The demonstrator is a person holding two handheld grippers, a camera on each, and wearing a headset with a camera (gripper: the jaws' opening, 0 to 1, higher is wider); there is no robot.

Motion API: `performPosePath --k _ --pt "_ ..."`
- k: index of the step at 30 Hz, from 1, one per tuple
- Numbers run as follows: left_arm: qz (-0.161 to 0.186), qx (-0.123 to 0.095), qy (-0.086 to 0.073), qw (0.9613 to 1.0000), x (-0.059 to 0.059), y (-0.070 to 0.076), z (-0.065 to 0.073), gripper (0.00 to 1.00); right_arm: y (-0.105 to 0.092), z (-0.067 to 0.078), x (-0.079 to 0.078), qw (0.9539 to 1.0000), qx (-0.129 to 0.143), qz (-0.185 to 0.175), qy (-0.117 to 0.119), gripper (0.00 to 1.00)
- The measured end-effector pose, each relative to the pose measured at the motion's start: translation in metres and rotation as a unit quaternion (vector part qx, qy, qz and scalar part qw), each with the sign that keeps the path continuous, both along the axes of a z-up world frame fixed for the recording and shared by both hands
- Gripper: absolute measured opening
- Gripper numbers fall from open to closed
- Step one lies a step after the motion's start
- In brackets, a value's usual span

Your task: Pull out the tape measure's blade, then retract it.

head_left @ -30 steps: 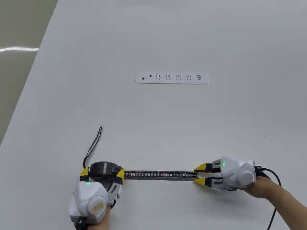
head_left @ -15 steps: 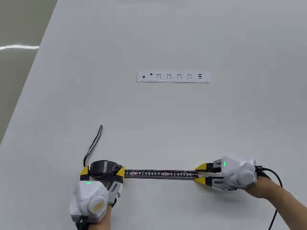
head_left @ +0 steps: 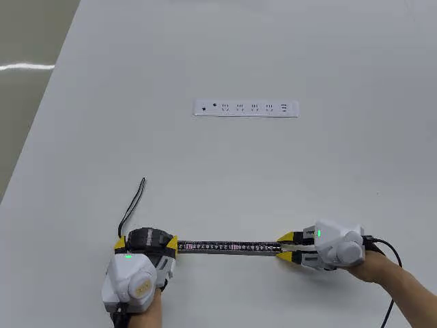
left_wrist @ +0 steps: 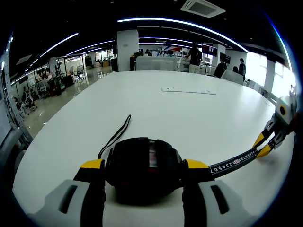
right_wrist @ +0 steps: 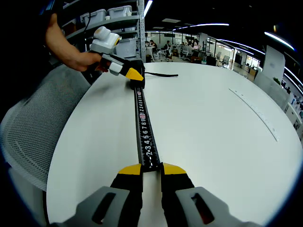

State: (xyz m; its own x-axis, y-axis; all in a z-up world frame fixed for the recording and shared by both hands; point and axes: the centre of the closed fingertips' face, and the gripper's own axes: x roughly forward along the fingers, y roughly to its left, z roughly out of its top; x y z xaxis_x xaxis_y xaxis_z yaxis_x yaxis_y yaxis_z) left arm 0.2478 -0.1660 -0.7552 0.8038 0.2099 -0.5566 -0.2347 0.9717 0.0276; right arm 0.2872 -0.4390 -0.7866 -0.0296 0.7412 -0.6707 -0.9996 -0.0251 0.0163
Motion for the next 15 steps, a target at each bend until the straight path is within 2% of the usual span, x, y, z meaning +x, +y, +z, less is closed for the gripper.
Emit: performPosePath --k 3,15 --pt "-0.004 -0.001 0.004 1.0 -0.0006 0.0006 -0.0011 0.62 0.0009 0.0 -0.0009 1.0 0.0 0.003 0.0 0.13" --pt "-0.007 -0.011 0.002 0.9999 -0.0015 0.0011 -0.0011 0.61 0.002 0.0039 -0.0009 1.0 0.0 -0.001 -0.002 0.12"
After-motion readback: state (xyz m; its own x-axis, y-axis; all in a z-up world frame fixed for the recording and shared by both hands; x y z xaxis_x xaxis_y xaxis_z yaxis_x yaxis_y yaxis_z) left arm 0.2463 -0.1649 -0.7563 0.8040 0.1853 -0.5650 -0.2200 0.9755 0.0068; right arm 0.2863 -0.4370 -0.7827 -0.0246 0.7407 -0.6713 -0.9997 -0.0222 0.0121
